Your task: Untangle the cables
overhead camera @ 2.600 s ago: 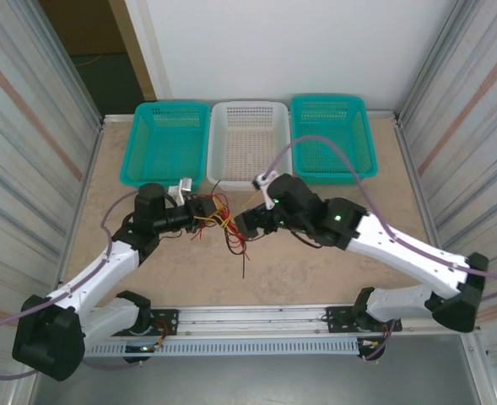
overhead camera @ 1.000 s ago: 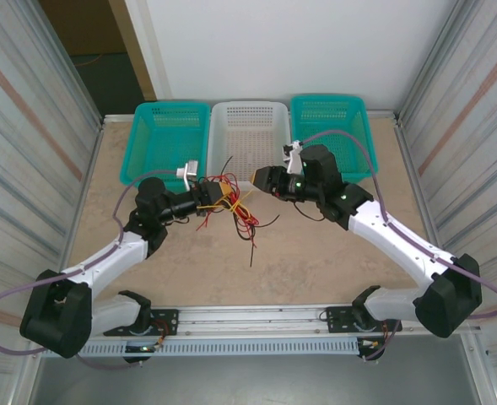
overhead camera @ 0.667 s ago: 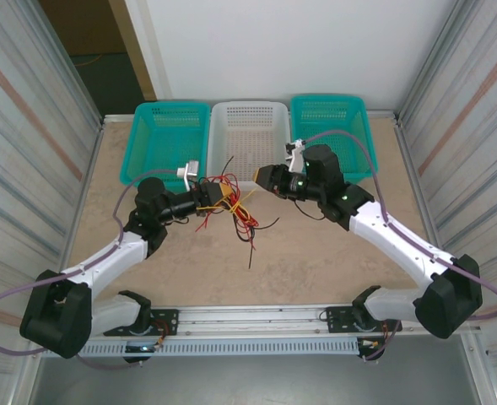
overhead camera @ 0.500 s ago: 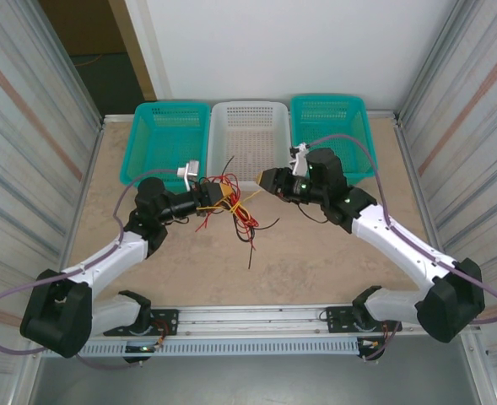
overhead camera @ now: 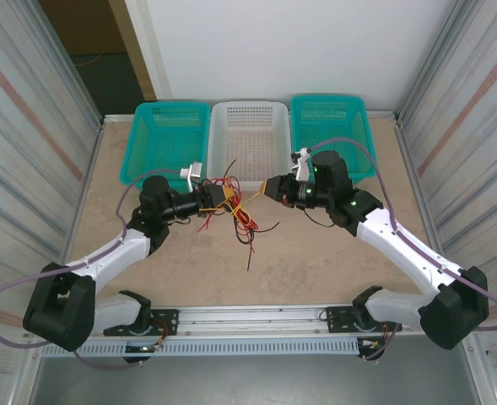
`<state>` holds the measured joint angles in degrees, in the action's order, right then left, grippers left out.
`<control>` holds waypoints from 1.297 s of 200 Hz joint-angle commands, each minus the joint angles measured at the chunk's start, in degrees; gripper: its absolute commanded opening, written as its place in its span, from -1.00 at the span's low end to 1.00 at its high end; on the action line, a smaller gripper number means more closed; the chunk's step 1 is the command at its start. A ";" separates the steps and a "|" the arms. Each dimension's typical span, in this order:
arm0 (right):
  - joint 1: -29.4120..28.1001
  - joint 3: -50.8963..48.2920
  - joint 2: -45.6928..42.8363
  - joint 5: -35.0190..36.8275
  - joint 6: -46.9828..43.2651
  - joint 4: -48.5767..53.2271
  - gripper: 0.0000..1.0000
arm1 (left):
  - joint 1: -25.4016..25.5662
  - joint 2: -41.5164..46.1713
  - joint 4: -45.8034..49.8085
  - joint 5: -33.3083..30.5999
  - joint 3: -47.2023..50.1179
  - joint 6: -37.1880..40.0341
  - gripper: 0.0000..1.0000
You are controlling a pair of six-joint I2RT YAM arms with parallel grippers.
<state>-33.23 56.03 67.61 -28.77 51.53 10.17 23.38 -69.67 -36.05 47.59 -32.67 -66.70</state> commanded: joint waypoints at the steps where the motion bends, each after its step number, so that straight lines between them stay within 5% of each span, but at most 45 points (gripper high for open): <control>1: 0.37 1.19 -1.43 -1.67 -1.93 1.50 -0.88 | 0.22 -0.12 -1.74 1.62 -2.58 1.22 -1.00; 6: 0.37 1.10 -1.48 -1.53 -2.02 1.60 -1.00 | 0.26 -0.12 -1.74 1.58 -2.62 1.01 -1.00; 84: 1.80 0.65 -0.48 0.19 -1.90 0.02 -1.00 | 0.68 0.45 -6.44 3.94 -3.13 -3.17 -1.00; 147: 2.21 -7.35 -2.09 0.27 2.69 -11.91 -1.00 | 2.82 1.86 -13.02 1.60 -5.26 -8.98 -1.00; 196: -0.29 -19.06 -3.03 3.25 11.01 -30.29 -1.00 | 2.99 2.41 -20.40 -10.52 -4.42 -14.96 -1.00; 259: -13.72 -24.58 -4.55 14.27 12.51 -36.77 -1.00 | 2.93 9.46 -15.04 -32.95 1.02 -7.62 -1.00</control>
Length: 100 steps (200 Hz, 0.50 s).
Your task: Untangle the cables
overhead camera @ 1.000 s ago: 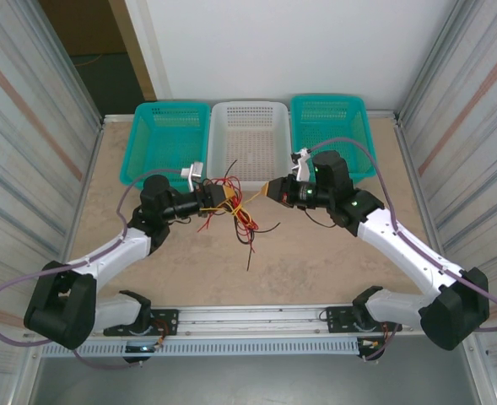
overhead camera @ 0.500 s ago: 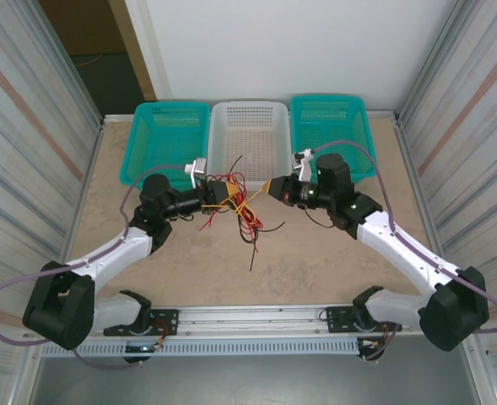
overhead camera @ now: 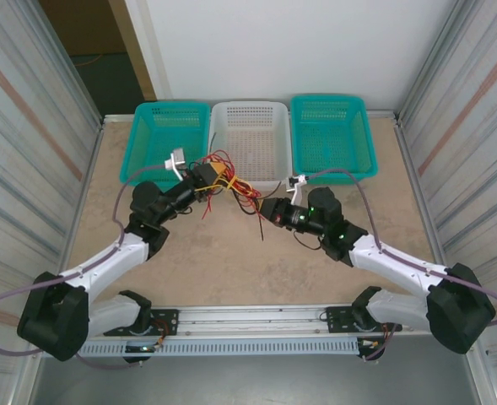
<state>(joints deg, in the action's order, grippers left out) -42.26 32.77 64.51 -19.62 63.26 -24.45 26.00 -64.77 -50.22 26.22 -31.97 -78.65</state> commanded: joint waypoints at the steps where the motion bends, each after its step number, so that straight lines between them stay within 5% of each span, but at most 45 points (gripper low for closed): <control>1: -4.94 -1.27 -1.56 5.29 0.66 -1.99 -1.00 | 0.29 4.74 -0.47 -11.73 0.33 4.67 -1.00; 36: -11.32 2.59 -7.03 9.58 -4.72 7.60 -1.00 | 0.54 12.19 24.25 -18.03 -2.57 17.30 -1.00; 62: -13.17 7.15 -10.69 11.27 -8.44 13.91 -1.00 | 0.37 16.47 35.17 -24.37 -0.74 19.91 -1.00; 100: -12.65 20.19 -11.47 16.06 -16.51 29.24 -1.00 | 0.19 16.51 41.17 -17.96 0.04 22.90 -1.00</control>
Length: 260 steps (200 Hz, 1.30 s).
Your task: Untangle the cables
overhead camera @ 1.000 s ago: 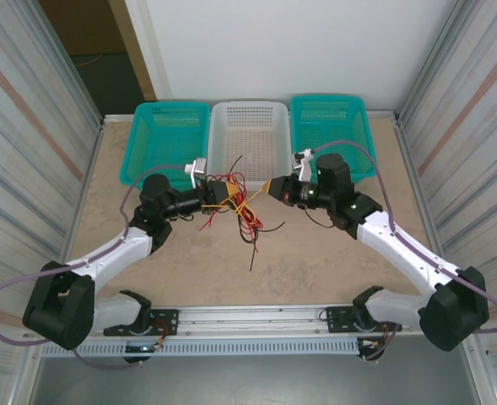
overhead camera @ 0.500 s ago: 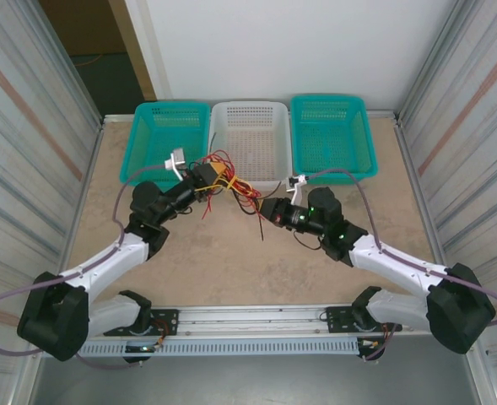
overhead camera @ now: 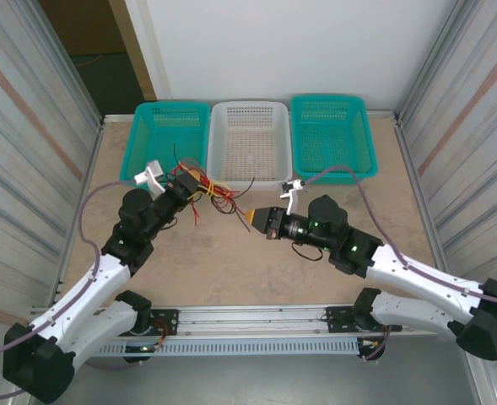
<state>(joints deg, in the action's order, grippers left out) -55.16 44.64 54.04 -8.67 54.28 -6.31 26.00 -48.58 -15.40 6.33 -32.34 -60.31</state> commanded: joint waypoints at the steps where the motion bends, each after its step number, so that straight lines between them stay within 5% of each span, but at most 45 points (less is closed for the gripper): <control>1: 0.37 8.69 -0.98 5.17 -7.65 11.52 -1.00 | 0.19 0.28 6.30 2.19 0.46 4.62 -1.00; 52: 8.83 21.62 5.93 -0.24 -10.95 20.90 -0.99 | -0.10 2.45 8.68 8.25 0.64 4.27 -1.00; 96: 6.83 15.67 5.47 9.09 -7.68 23.26 0.49 | -2.64 1.39 2.22 16.92 -0.94 -0.40 -1.00; 118: 2.84 10.97 2.96 16.66 -8.93 19.65 0.61 | -2.97 -1.23 -6.59 22.76 -0.01 -3.38 -1.00; 133: 3.42 8.77 2.90 16.59 -6.82 18.04 0.59 | -3.14 -3.50 -15.18 27.05 0.78 -5.89 -1.00; 162: 11.38 7.66 3.22 2.90 -2.12 17.07 0.51 | -3.20 -6.08 -24.50 32.31 0.52 -8.03 -1.00; 213: 18.24 3.79 3.78 -8.84 3.85 6.44 0.49 | -2.88 -8.06 -29.37 37.33 -0.62 -8.99 -1.00; 260: 19.32 5.36 9.44 -12.60 5.39 3.81 0.23 | -2.05 -8.99 -31.81 38.04 -1.81 -10.25 -1.00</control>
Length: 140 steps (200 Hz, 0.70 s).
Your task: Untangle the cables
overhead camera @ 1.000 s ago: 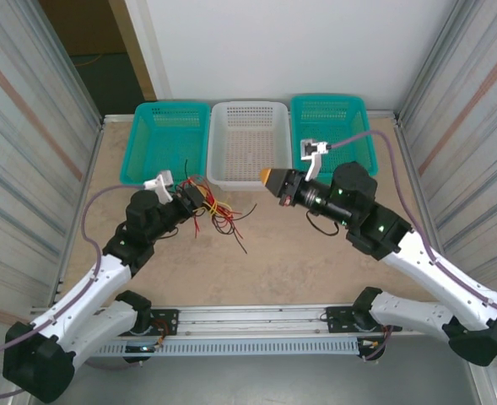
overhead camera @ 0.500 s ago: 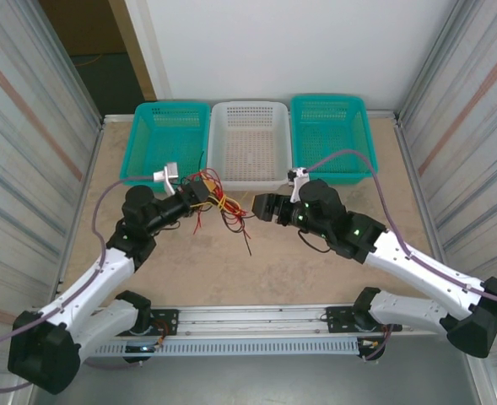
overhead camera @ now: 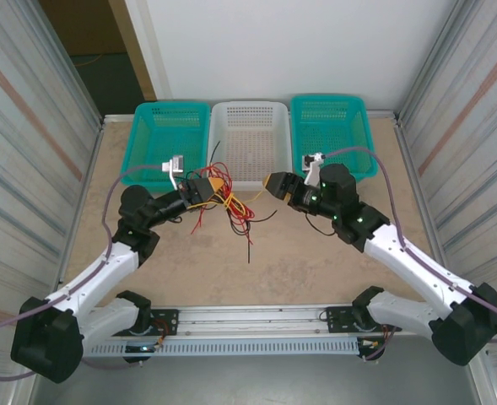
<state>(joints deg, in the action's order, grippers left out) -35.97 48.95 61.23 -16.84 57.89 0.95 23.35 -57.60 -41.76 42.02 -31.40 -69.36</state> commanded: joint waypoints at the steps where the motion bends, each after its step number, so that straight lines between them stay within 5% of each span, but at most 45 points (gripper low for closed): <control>1: 0.12 1.06 2.32 -4.52 1.83 -3.43 0.23 | 0.66 0.04 -5.40 2.36 -2.77 -1.16 -1.00; 48: 0.13 0.89 4.42 -5.98 2.58 -4.00 -0.13 | 0.99 0.04 -5.48 2.66 -3.32 -1.21 -1.00; 80: -0.21 0.71 4.08 -6.76 2.30 -4.37 -0.67 | 0.99 0.12 -5.33 2.54 -3.32 -1.50 -1.00; 89: -0.32 0.47 3.91 -6.93 2.05 -4.78 -1.00 | 0.99 -0.09 -5.59 2.37 -3.24 -1.65 -1.00; 140: -2.05 -4.92 2.67 -4.22 5.50 -13.62 -1.00 | 0.99 -0.43 -11.50 -4.87 -2.24 -5.37 -1.00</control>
<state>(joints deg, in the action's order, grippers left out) -36.69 47.13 65.12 -22.33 61.10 -6.87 24.12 -58.63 -45.67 42.35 -32.67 -72.31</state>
